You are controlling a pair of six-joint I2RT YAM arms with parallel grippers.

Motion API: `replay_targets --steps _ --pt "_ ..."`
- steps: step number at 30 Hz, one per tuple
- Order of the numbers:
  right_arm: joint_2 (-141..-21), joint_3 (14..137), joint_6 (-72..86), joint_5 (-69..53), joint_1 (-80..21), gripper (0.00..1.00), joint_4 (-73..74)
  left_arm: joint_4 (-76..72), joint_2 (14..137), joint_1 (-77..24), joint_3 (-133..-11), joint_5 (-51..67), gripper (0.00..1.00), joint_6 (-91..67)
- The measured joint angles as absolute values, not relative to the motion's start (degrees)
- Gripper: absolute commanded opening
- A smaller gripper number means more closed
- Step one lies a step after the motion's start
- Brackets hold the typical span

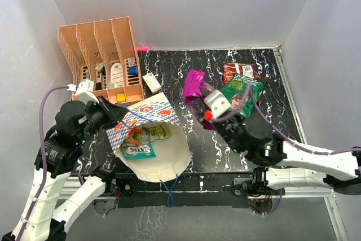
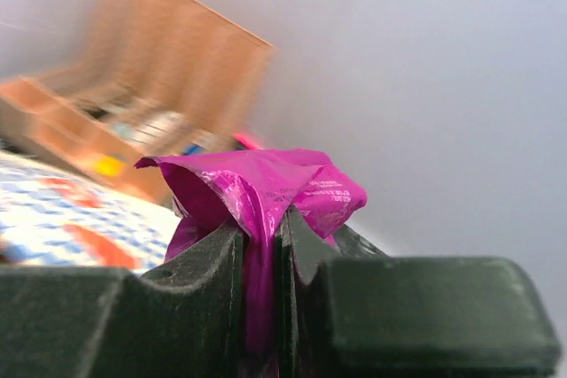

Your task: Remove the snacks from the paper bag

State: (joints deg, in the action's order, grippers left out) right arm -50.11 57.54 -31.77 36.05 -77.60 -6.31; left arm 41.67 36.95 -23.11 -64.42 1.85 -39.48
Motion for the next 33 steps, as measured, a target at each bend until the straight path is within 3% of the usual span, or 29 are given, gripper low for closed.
replay_targets --steps 9,20,28,33 --pt "-58.81 52.58 -27.90 47.97 -48.75 0.07 -11.27 42.57 36.93 -23.11 -64.45 1.52 0.00 -39.48" --pt "-64.99 49.58 12.34 52.25 -12.86 0.07 10.63 44.23 36.23 -23.11 -65.32 0.38 0.00 -38.96" --pt "-66.24 40.99 25.63 52.75 -4.29 0.08 16.69 40.75 36.18 -23.11 -65.23 5.65 0.00 -37.26" --pt "-70.89 39.51 29.65 50.63 -2.74 0.26 16.14 36.60 36.18 -23.11 -62.98 10.33 0.00 -37.26"
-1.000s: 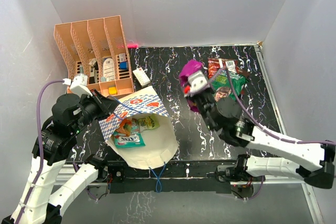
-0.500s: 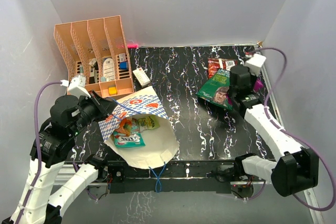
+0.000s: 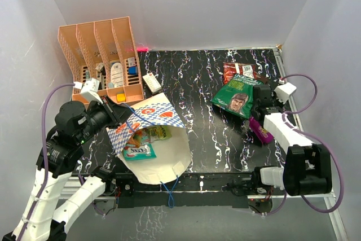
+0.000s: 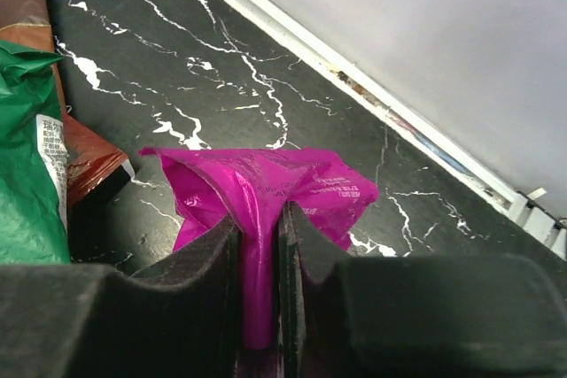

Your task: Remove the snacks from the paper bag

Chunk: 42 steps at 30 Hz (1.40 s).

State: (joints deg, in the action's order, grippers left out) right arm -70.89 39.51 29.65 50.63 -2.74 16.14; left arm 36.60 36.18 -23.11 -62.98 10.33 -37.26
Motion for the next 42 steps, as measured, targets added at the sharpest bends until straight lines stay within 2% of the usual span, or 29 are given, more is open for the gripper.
replay_targets --steps 3,5,7,9,11,18,24,32,36,42 --pt "-72.69 39.51 31.24 49.06 -2.48 0.41 15.22 36.14 36.23 -23.11 -62.39 11.99 0.00 -37.17" --pt "-73.17 39.51 31.88 47.68 -2.48 0.61 14.92 35.90 36.21 -23.11 -62.35 12.75 0.00 -37.01" --pt "-73.23 39.55 31.94 46.06 -2.50 0.77 14.96 35.73 36.18 -23.11 -62.35 13.26 0.00 -36.88" --pt "-72.88 39.72 31.53 44.31 -2.48 0.88 15.22 35.48 36.18 -23.11 -62.35 13.76 0.00 -36.75" --pt "-71.66 40.25 31.00 42.52 -2.50 0.93 16.10 35.20 36.18 -23.11 -62.35 14.26 0.00 -36.62" --pt "-59.00 45.74 26.57 30.02 -2.46 0.96 17.10 33.47 36.34 -23.11 -62.11 15.84 0.00 -36.62" --pt "-47.51 46.48 22.52 4.47 -2.39 0.93 9.96 33.30 36.27 -23.11 -62.11 15.70 0.00 -37.10" --pt "-52.18 46.65 27.00 -30.24 -4.69 0.93 -2.39 34.09 35.29 -23.11 -61.82 13.47 0.00 -39.03" --pt "-55.07 46.68 27.62 -34.63 -17.39 0.93 -3.40 34.94 35.79 -23.11 -61.82 12.62 0.00 -39.62" --pt "-55.24 48.49 25.21 -33.30 -40.05 0.88 -5.74 35.64 36.88 -23.11 -62.17 11.46 0.00 -39.64"
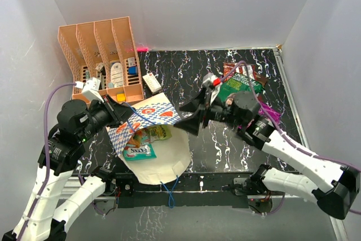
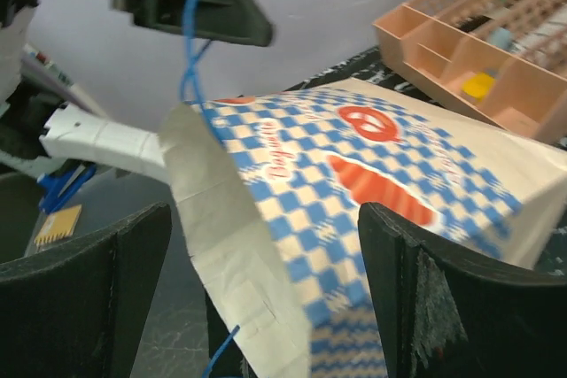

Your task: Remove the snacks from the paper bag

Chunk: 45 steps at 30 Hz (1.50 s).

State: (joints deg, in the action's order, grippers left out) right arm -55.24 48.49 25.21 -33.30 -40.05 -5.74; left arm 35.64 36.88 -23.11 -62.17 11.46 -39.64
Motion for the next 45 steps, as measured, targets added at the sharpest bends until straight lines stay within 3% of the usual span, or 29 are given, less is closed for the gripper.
replay_targets --steps 8,13,16,18,19,26,30,34,45 --pt "-56.21 48.05 14.17 -21.76 -65.82 0.83 -10.50 36.91 37.08 -23.11 -62.26 10.57 0.00 -40.07" --pt "-60.80 44.51 6.92 -9.91 -76.71 0.80 -17.02 36.97 37.08 -23.11 -62.26 10.28 0.00 -40.56" --pt "-65.23 38.46 4.93 -1.04 -79.92 0.77 -24.34 36.97 37.08 -23.11 -62.24 10.31 0.00 -41.01" --pt "-70.08 36.12 5.17 5.37 -80.25 0.63 -28.01 37.06 37.12 -23.11 -62.24 10.35 0.00 -41.19" --pt "-72.73 35.66 5.37 8.25 -80.23 0.60 -29.69 37.17 37.15 -23.11 -62.24 10.35 0.00 -41.19" --pt "-89.78 38.96 11.16 24.82 -80.84 0.59 -42.54 37.58 36.62 -23.11 -61.98 10.79 0.00 -42.72" --pt "-99.00 43.13 16.95 33.50 -81.97 0.64 -49.41 37.23 36.38 -23.11 -61.71 11.64 0.00 -43.99" --pt "-109.89 52.29 21.23 42.54 -83.05 0.76 -54.22 36.86 36.38 -23.11 -61.69 12.08 0.00 -44.66" --pt "-124.01 65.76 16.14 57.21 -83.50 0.97 -62.94 36.93 36.38 -23.11 -61.69 12.53 0.00 -44.66"
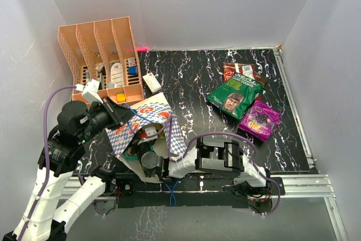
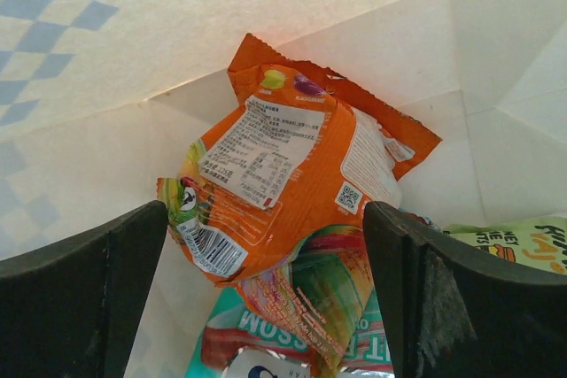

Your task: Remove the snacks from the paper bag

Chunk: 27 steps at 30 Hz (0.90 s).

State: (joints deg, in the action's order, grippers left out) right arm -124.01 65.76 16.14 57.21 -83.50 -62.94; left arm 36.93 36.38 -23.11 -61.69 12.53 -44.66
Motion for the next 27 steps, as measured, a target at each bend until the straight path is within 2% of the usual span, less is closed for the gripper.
replay_targets --steps 3,7,11,16,27 --pt "-126.78 68.16 14.00 59.09 -83.20 0.93 -64.27 36.93 36.38 -23.11 -61.69 12.53 0.00 -44.56" --pt "-128.09 68.95 13.74 58.87 -82.67 0.66 -64.51 36.93 36.40 -23.11 -61.69 12.56 0.00 -44.49" --pt "-128.11 69.08 15.51 57.52 -81.84 0.57 -62.72 37.30 36.38 -23.11 -61.73 12.53 0.00 -44.07" --pt "-128.09 69.54 17.06 56.84 -81.41 0.35 -60.14 38.00 36.34 -23.11 -61.73 12.47 0.00 -43.72" --pt "-124.16 64.40 16.75 56.90 -81.25 0.09 -57.52 38.46 36.18 -23.11 -61.82 11.81 0.00 -43.48"
